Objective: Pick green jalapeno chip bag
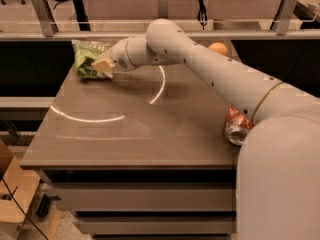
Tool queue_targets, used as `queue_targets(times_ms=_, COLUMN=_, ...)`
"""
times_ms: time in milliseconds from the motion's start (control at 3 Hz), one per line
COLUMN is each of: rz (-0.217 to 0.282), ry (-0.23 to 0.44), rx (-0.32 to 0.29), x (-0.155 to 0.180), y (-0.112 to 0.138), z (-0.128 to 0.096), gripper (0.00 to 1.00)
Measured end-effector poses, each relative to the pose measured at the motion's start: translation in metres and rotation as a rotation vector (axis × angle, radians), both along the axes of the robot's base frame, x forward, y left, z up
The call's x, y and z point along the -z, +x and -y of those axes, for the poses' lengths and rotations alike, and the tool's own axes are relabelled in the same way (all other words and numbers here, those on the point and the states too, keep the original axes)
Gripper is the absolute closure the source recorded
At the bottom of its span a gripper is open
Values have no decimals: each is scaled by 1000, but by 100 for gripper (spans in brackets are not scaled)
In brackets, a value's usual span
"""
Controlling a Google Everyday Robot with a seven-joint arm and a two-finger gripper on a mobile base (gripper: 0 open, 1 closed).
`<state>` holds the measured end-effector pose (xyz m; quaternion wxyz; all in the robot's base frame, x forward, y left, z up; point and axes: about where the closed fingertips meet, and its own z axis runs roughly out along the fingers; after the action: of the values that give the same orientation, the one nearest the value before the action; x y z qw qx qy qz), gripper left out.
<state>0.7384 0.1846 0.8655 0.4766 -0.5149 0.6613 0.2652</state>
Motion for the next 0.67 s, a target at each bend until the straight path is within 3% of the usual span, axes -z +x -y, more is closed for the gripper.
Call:
queue_targets(times_ms=333, rz=68, ry=19, rx=3, x=-47, y=-7, z=18, gripper=100)
queue_targets(times_ms=667, rz=156, ry=11, rx=-5, x=-104, y=-14, z=39, gripper=100)
